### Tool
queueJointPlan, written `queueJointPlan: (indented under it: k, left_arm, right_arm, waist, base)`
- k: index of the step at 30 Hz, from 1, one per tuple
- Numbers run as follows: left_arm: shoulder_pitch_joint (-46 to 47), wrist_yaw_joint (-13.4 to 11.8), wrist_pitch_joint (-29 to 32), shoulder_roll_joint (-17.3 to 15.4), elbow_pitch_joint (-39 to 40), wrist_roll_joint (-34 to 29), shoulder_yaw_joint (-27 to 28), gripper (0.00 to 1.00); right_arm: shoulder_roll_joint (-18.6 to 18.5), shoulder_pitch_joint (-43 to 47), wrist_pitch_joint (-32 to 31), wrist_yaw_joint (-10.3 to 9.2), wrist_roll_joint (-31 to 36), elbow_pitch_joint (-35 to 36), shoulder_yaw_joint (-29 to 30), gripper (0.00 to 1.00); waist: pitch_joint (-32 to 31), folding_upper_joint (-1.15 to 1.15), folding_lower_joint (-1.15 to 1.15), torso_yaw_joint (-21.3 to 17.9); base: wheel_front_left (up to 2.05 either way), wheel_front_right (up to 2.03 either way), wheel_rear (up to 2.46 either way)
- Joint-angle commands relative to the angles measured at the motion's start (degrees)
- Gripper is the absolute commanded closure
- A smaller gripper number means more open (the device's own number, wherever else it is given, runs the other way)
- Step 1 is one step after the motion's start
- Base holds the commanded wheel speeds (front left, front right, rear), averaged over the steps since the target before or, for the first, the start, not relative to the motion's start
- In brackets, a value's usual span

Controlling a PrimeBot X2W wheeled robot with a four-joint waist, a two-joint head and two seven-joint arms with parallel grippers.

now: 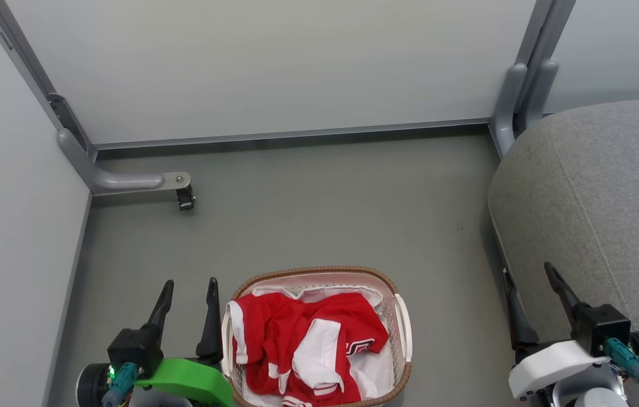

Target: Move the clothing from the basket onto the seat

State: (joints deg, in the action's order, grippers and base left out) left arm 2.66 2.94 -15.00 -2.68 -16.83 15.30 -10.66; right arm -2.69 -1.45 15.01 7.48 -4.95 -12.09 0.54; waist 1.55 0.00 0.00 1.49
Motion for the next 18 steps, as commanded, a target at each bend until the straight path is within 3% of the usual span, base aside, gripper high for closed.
queueJointPlan:
  k: [1,18]
  left_arm:
    - [0.16,-0.44,-0.25,-0.37,-0.14,-0.31,0.12,0.0]
    - [0.5,-0.17,-0.17,-0.38,-0.84,0.16,0.04,0.0]
  right_arm:
    - [-0.36,1.03,0.26,0.01,0.24,-0.12,-0.05,0.0]
    - [-0.35,0.76,0.27,0.01,0.01,0.03,-0.25,0.0]
  waist:
    - [0.05,0.0,0.0,0.01]
    - [0.38,0.0,0.0,-0.11]
  base:
    - [0.0,0.0,0.0]
    - [0.0,0.0,0.0]
